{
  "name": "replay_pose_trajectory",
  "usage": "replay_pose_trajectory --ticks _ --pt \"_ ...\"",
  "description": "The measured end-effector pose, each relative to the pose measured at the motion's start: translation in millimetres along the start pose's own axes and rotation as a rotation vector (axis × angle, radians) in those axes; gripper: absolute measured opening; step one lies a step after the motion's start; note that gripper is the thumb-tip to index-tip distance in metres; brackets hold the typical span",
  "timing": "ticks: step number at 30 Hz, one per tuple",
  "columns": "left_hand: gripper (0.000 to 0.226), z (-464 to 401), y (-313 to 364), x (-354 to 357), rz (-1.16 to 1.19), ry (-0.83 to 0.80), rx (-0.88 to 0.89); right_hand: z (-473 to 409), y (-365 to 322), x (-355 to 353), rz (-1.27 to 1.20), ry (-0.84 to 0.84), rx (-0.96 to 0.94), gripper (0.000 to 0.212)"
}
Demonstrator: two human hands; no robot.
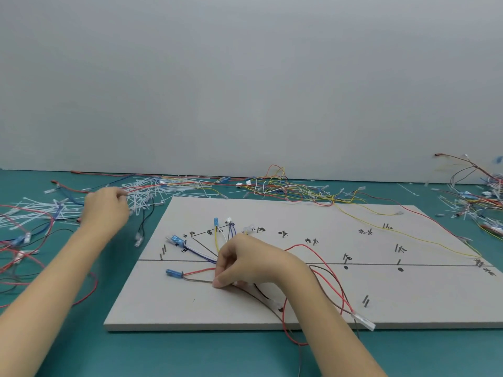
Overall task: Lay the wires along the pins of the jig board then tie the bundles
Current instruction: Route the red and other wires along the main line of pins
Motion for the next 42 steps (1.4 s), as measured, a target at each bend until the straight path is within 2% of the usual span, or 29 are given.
replay_pose_trajectory --ticks 3,7,15,24,27,29,31,34,37,40,42 --pt "0.035 -12.4 -36.9 4.7 -0.246 -0.035 -0.213 -0.6 0.2 -0.1 -0.008 0.000 0.002 0.012" --pt "0.038 -13.9 -56.5 13.4 -0.288 -0.090 -0.316 -1.3 0.6 -0.3 -0.018 -0.006 -0.002 0.011" --pt "0.035 -10.9 -74.5 10.4 -0.378 0.001 -0.305 -1.6 1.3 0.7 -0.023 -0.003 -0.009 0.012" --pt "0.030 -7.9 -59.3 9.9 -0.243 0.126 -0.172 -2.5 1.6 0.5 -0.050 -0.009 -0.029 0.011" --pt "0.024 -1.4 -36.7 7.2 -0.203 0.181 -0.052 -2.3 1.8 0.6 -0.049 -0.009 -0.034 0.012" --pt "0.021 6.4 -9.1 6.3 -0.151 0.203 0.109 -3.3 2.7 -1.2 -0.048 0.023 -0.020 0.019" --pt "0.017 22.0 29.6 8.0 -0.065 0.179 0.326 -6.3 0.9 -6.1 -0.064 0.131 -0.016 0.026" --pt "0.007 62.9 90.5 9.6 0.079 0.106 0.655 -9.0 -4.4 -18.8 -0.238 0.379 -0.028 0.027" --pt "0.003 113.2 134.7 9.8 0.185 0.030 0.870 -7.2 -2.1 -30.6 -0.455 0.519 0.016 0.027" --pt "0.010 156.0 159.7 14.7 0.259 -0.065 1.004 -6.6 1.3 -30.5 -0.715 0.467 0.046 0.040" --pt "0.017 178.0 168.8 22.3 0.262 -0.144 1.068 -4.5 0.2 -28.8 -0.798 0.404 0.010 0.038"
Point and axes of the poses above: each hand's wrist, its own z-axis away from the middle knuckle, its own x-axis out of the palm, y = z × x, the point moved 8 cm from there along -z, towards the middle knuckle, and after that the axes turned 12 degrees about z, right-handed, at the moved point
